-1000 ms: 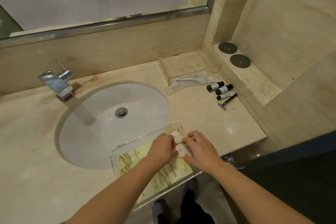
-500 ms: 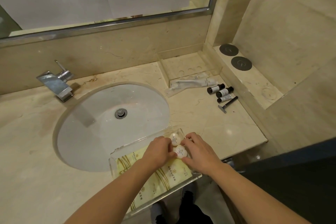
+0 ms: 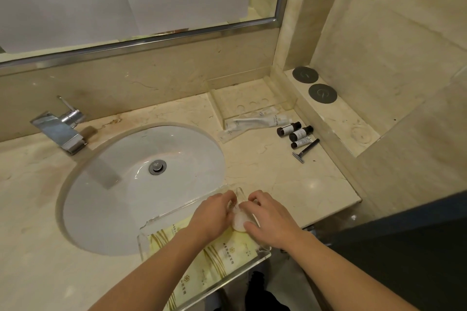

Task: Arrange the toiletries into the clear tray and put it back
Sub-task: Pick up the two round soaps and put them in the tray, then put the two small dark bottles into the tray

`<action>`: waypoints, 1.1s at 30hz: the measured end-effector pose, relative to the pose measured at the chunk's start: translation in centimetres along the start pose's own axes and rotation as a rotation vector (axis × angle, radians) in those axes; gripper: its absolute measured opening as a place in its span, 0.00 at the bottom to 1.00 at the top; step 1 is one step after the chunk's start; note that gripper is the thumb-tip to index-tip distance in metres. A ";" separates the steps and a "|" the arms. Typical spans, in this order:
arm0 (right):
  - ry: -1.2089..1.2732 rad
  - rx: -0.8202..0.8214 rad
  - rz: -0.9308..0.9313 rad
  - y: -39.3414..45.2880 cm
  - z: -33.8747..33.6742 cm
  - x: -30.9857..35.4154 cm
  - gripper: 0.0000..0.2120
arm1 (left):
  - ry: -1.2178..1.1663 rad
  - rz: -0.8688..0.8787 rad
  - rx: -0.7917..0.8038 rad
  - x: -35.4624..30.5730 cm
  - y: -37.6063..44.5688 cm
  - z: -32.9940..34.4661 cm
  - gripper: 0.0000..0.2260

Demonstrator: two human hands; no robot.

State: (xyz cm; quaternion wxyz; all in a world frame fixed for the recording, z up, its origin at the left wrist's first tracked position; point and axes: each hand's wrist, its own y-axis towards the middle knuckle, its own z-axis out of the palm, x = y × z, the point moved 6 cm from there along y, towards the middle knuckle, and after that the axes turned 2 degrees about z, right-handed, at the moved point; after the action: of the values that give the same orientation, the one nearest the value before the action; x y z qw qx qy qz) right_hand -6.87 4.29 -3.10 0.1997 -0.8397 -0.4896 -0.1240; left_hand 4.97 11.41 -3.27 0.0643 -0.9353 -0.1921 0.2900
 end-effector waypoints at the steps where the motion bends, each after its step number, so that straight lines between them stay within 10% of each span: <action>1: -0.002 0.000 -0.003 0.1 0.0 -0.1 0.22 | 0.004 0.002 -0.001 0.0 0.1 0.0 0.10; 33: 0.466 -0.460 0.713 4.5 -7.7 -16.4 0.14 | -0.243 -0.066 -0.084 -8.0 17.0 -1.4 0.05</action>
State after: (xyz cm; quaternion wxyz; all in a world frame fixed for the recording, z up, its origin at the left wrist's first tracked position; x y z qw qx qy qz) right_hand -11.03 -13.88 -3.83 0.1432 -0.9274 -0.0733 -0.3377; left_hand 5.21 -7.35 -1.89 0.0108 -0.8883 -0.2413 0.3907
